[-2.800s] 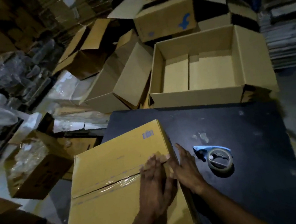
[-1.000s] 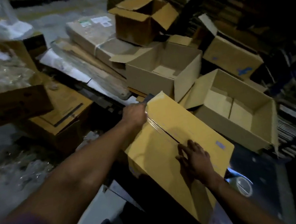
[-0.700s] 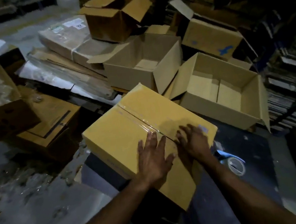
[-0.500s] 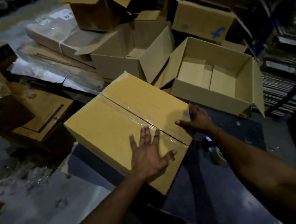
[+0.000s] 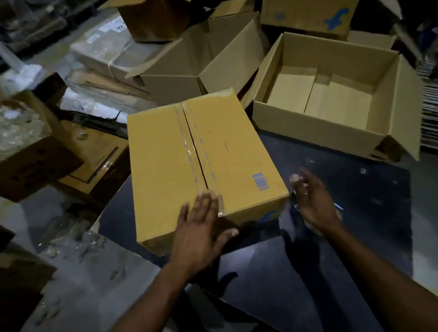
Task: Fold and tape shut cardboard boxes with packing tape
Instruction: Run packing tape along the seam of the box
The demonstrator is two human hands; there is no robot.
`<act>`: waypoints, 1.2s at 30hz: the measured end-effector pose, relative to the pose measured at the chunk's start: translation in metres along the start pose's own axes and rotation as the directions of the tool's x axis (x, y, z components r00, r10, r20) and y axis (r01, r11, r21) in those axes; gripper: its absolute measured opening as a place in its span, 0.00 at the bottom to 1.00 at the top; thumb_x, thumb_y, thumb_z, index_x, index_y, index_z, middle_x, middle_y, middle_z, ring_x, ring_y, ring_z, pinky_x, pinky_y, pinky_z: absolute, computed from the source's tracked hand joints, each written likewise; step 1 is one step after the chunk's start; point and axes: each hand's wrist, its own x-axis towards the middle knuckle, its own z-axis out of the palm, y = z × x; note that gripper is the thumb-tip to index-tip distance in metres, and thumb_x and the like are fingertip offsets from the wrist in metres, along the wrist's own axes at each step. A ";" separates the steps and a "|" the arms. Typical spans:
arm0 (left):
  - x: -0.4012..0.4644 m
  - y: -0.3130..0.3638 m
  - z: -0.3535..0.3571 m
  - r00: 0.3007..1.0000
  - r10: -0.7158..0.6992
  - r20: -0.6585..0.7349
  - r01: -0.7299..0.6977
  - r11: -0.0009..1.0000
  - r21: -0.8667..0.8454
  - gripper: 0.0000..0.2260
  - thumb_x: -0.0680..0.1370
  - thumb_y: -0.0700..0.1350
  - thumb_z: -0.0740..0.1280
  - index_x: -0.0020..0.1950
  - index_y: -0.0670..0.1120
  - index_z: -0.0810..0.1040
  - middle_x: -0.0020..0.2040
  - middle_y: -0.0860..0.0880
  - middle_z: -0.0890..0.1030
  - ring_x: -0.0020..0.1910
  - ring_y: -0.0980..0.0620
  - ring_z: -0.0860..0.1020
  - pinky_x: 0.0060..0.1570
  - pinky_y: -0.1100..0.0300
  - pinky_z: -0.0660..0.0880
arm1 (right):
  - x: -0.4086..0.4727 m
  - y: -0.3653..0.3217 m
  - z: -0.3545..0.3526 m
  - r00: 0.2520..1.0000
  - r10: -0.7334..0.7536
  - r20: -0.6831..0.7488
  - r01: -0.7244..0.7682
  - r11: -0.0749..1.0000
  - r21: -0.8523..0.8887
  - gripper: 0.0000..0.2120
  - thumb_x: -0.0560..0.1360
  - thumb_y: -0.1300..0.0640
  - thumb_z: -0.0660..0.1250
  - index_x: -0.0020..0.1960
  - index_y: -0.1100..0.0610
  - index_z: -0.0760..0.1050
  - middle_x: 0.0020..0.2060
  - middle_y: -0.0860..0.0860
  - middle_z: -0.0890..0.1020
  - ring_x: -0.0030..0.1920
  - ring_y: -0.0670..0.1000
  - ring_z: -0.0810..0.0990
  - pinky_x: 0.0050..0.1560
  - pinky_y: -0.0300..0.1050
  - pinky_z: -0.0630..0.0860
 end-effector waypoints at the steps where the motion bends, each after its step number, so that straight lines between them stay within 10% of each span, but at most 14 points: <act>1: -0.005 0.010 0.013 1.000 0.007 -0.028 -0.006 0.999 0.052 0.38 0.87 0.71 0.46 0.91 0.51 0.47 0.90 0.49 0.44 0.89 0.48 0.44 0.86 0.38 0.45 | 0.003 0.024 -0.006 1.000 0.021 0.008 -0.021 0.999 -0.041 0.30 0.85 0.32 0.53 0.74 0.53 0.72 0.67 0.60 0.81 0.66 0.64 0.79 0.67 0.61 0.76; 6: 0.000 0.011 0.031 0.990 -0.041 -0.137 0.054 0.994 0.092 0.33 0.86 0.51 0.63 0.90 0.52 0.57 0.90 0.50 0.56 0.88 0.48 0.56 0.84 0.37 0.54 | 0.035 0.143 -0.003 0.956 0.161 0.247 -0.066 0.934 -0.352 0.31 0.73 0.39 0.61 0.69 0.56 0.75 0.59 0.61 0.83 0.57 0.65 0.84 0.56 0.55 0.80; 15: 0.004 0.067 -0.004 0.978 -0.094 -0.187 0.041 0.962 -0.270 0.19 0.85 0.54 0.67 0.75 0.51 0.81 0.72 0.50 0.83 0.66 0.49 0.82 0.63 0.51 0.81 | -0.007 0.100 -0.012 0.954 0.167 0.248 -0.059 0.918 -0.391 0.09 0.78 0.52 0.70 0.57 0.53 0.77 0.55 0.57 0.82 0.56 0.64 0.83 0.51 0.53 0.77; 19: -0.010 0.112 -0.007 0.955 -0.239 0.175 0.294 0.708 -0.642 0.12 0.83 0.63 0.70 0.58 0.58 0.88 0.48 0.52 0.89 0.45 0.54 0.87 0.46 0.52 0.84 | -0.038 0.085 -0.017 0.961 0.108 0.256 -0.035 0.960 -0.276 0.12 0.82 0.49 0.68 0.58 0.56 0.70 0.52 0.57 0.81 0.53 0.64 0.82 0.48 0.54 0.75; 21: -0.011 0.128 -0.007 0.865 -0.282 0.415 0.498 0.387 -0.776 0.21 0.81 0.70 0.69 0.49 0.53 0.85 0.46 0.47 0.89 0.45 0.47 0.87 0.46 0.47 0.83 | -0.057 0.070 -0.028 0.963 0.070 0.260 -0.008 0.973 -0.231 0.13 0.83 0.49 0.67 0.61 0.53 0.69 0.48 0.55 0.83 0.50 0.63 0.83 0.43 0.52 0.73; 25: -0.007 0.136 -0.016 0.611 -0.262 0.747 0.705 -0.249 -0.664 0.35 0.80 0.76 0.63 0.62 0.44 0.83 0.52 0.46 0.90 0.47 0.45 0.85 0.41 0.52 0.81 | -0.090 0.035 -0.040 0.956 -0.082 0.282 0.133 0.977 -0.165 0.14 0.79 0.52 0.71 0.60 0.46 0.69 0.44 0.47 0.82 0.44 0.58 0.83 0.38 0.48 0.69; 36: -0.038 0.066 -0.075 0.678 -0.291 0.675 0.491 -0.504 -0.710 0.29 0.79 0.69 0.70 0.65 0.47 0.88 0.60 0.45 0.89 0.61 0.40 0.86 0.54 0.50 0.78 | -0.086 -0.079 -0.009 0.701 -0.537 0.470 0.660 0.737 -0.142 0.36 0.77 0.34 0.67 0.81 0.42 0.61 0.60 0.46 0.71 0.53 0.54 0.78 0.44 0.51 0.76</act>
